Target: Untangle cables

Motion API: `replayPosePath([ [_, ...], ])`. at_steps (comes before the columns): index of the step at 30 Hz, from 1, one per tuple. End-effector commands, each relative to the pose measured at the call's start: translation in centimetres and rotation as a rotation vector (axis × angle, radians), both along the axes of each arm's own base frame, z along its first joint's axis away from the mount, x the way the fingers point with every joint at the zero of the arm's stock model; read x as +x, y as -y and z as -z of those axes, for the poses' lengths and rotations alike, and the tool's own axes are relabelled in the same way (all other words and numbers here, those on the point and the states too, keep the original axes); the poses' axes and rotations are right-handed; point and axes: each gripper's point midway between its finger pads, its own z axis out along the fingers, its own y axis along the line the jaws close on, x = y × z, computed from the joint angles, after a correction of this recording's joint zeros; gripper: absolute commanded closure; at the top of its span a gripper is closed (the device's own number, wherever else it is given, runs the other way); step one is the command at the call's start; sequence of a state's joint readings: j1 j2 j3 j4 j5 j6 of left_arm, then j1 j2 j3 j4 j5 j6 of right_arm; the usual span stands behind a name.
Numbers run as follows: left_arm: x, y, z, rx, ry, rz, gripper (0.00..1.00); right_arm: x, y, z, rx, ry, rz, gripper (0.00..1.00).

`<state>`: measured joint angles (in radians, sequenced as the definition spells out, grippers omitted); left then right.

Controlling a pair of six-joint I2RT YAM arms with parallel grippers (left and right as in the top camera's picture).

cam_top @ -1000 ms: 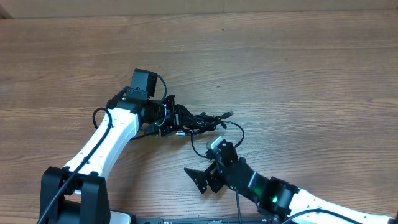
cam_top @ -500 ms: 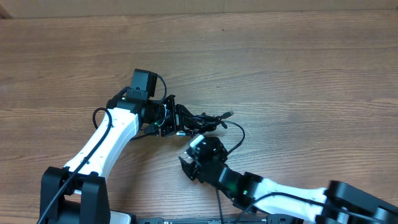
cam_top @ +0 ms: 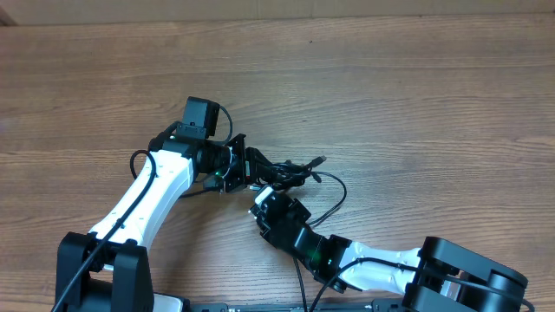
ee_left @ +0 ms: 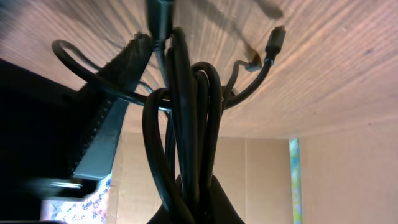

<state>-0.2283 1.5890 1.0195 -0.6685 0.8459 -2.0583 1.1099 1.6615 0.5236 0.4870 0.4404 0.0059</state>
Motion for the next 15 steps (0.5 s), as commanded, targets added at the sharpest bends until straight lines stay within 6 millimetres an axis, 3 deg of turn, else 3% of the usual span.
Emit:
replayPosePath([
  [1,-0.3,0.4,-0.9,-0.036,0.01,0.026,0.96,0.8,-0.4,-0.8,0.016,0.022,0.015,0.8],
  [4,-0.2,0.3,-0.7,-0.027,0.014,0.023,0.96,0.4,-0.9,-1.8,0.036,0.031,0.0,0.96],
  [10,1.5,-1.6,1.2,0.147,0.131,0.012,0.96,-1.9,-2.3,-8.2,0.255,0.019,-0.013,0.96],
  [15,2.6,-3.4,2.5,0.277,0.167,-0.029,0.96,-4.7,-1.2,-12.3,0.337,-0.047,-0.077,0.96],
])
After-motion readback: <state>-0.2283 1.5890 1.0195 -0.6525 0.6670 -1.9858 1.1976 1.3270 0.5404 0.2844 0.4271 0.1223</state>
